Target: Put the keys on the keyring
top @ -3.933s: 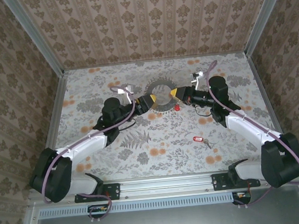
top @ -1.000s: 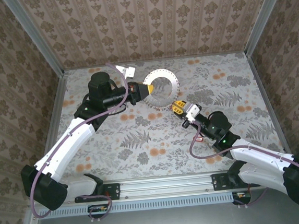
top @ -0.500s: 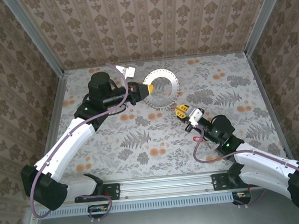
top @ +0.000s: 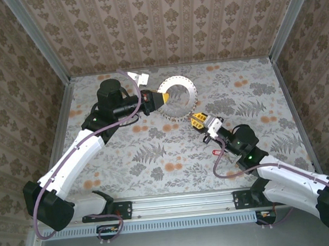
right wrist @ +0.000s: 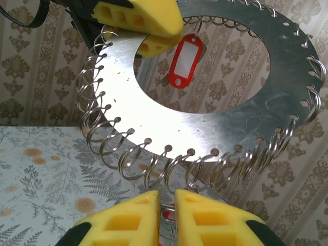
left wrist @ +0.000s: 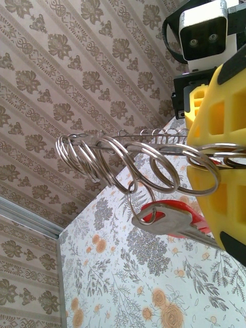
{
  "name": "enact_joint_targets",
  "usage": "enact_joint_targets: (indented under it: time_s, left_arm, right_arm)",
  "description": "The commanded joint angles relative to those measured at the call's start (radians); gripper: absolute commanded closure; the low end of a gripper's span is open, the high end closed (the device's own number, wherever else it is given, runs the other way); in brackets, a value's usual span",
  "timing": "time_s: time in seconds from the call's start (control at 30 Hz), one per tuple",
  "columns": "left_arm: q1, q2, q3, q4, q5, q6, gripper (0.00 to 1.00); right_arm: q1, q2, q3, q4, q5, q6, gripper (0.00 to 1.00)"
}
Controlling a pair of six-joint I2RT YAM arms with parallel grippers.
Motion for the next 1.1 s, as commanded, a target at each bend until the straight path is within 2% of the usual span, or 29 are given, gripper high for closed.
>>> enact_joint_targets:
  time_s: [0.0, 0.37, 0.6, 0.8, 1.07]
  left_arm:
    - [0.006, -0.007, 0.04, 0.028, 0.025, 0.016, 1.0]
    - [0.006, -0.007, 0.039, 0.032, 0.025, 0.013, 1.0]
    - [0.006, -0.007, 0.035, 0.038, 0.024, 0.007, 1.0]
    - [0.006, -0.005, 0.035, 0.038, 0.022, 0.006, 1.0]
    - [0.006, -0.005, 0.035, 0.041, 0.021, 0.003, 1.0]
  right_arm:
    - [0.004, 0.014, 0.043, 0.045, -0.035, -0.017, 0.83]
    - [0.004, 0.038, 0.061, 0.059, -0.039, -0.027, 0.84]
    - [0.004, 0.046, 0.062, 0.055, 0.0, -0.042, 0.83]
    - [0.008, 0.046, 0.071, 0.044, -0.025, -0.045, 0.79]
    - [0.027, 0.067, 0.075, 0.044, 0.075, -0.065, 0.77]
